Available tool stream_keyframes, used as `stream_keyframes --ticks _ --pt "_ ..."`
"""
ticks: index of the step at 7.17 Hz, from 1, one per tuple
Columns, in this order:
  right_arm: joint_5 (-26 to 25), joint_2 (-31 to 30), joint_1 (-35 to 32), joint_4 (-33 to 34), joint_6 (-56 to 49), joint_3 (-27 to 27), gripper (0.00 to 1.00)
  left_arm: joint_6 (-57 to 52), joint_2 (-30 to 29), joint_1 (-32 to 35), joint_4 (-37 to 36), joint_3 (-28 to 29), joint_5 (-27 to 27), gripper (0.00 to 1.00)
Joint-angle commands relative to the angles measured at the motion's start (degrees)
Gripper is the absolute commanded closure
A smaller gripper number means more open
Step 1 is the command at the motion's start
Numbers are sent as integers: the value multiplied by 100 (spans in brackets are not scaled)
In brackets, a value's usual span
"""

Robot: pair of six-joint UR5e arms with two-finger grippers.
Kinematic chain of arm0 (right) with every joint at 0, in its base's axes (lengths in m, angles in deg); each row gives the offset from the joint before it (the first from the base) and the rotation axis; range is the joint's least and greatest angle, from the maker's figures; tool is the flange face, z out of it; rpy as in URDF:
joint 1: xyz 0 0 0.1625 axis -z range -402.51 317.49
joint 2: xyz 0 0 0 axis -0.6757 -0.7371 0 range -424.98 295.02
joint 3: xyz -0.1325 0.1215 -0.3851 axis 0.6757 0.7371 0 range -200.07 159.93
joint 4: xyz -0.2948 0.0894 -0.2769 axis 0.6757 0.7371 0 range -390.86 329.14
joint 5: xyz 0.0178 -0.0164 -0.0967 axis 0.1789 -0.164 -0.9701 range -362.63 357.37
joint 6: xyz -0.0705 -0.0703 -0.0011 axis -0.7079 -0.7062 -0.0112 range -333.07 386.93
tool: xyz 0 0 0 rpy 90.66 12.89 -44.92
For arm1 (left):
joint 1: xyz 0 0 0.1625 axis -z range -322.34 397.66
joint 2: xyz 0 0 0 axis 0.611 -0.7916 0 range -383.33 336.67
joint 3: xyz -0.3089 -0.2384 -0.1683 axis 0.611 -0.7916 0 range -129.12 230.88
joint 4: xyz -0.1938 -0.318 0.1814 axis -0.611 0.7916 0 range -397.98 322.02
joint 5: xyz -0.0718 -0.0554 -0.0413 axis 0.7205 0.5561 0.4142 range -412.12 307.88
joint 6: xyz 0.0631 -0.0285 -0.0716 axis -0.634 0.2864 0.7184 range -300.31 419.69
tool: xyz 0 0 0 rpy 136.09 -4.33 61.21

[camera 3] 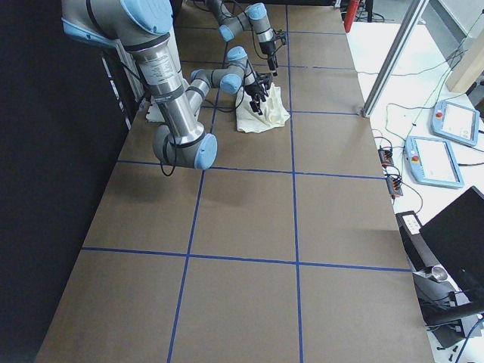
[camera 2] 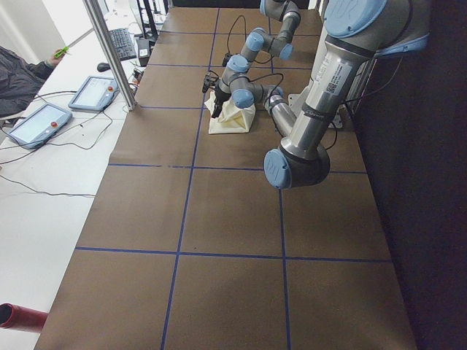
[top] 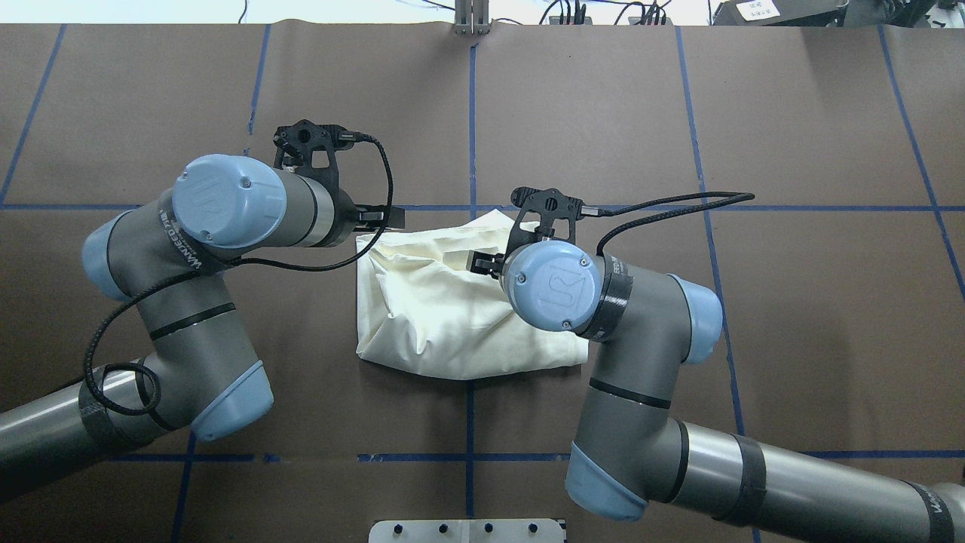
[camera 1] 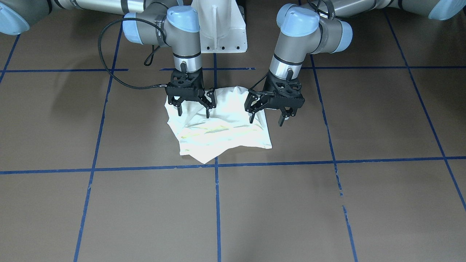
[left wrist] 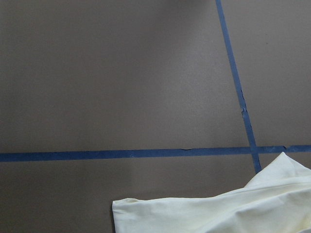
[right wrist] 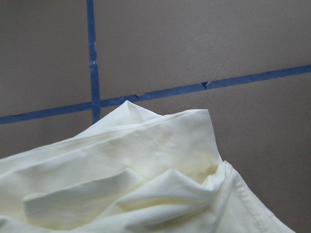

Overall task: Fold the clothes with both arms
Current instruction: 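Release the fold and raise both grippers above the bundled shirt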

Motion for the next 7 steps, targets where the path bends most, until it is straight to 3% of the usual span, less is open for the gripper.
stream_keyframes --ticks 1,4,6,7 --pt "-258 10 33 -23 -123 398 0 14 3 -4 0 0 8 0" --pt "-242 246 -466 -75 -421 933 0 14 38 -4 114 8 8 0" --pt "-102 448 -853 -573 -439 1556 0 14 47 -4 123 8 8 0" --pt "108 510 -1003 -637 -431 1567 0 14 47 -4 123 8 8 0"
